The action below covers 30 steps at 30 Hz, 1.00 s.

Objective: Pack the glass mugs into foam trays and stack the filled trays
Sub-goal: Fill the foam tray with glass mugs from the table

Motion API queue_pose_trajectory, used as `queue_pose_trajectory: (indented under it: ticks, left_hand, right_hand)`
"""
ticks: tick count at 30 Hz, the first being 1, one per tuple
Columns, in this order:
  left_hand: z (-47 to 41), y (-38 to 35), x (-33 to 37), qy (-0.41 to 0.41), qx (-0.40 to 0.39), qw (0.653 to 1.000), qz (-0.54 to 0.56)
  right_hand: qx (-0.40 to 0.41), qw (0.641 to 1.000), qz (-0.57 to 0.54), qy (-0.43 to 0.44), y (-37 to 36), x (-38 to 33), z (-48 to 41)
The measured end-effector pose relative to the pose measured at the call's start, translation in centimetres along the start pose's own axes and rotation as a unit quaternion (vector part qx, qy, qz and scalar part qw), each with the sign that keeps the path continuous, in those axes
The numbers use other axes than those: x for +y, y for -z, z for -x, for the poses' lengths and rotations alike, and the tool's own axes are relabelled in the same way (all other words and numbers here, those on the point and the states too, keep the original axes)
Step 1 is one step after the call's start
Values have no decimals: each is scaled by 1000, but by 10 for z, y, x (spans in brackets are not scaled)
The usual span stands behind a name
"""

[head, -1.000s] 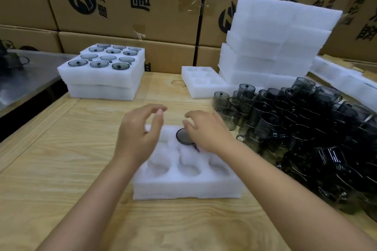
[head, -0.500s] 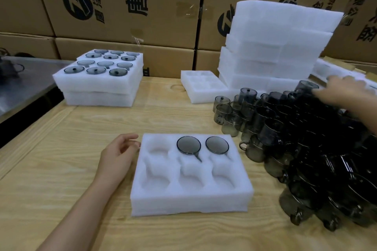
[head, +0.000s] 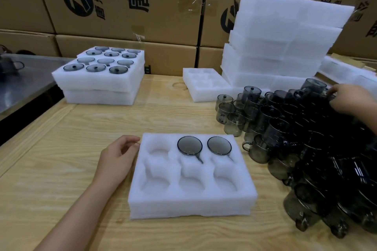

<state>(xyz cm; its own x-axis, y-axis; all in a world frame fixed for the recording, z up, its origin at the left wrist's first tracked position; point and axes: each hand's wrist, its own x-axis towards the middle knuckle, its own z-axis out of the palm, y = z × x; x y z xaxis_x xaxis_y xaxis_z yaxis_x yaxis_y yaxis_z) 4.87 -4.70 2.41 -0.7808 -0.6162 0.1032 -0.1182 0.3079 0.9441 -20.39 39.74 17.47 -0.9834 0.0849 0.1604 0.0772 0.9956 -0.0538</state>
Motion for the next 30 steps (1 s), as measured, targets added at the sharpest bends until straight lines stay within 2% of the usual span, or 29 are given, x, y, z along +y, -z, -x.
queue_pose_trajectory:
  ticks: [7, 18, 25, 30]
  left_hand:
    - [0, 0, 0, -10, -2, 1000, -7]
    - [-1, 0, -2, -11, 1, 1000, -7]
    - [-1, -1, -3, -8, 2, 1000, 1]
    - [-1, -2, -3, -8, 1, 1000, 3]
  right_hand:
    - [23, 1000, -12, -2, -2, -5, -2]
    - [-4, 999, -26, -27, -1, -2, -9]
    - [-17, 1000, -21, -2, 4, -6, -8]
    - [-22, 998, -59, 1, 6, -8, -3]
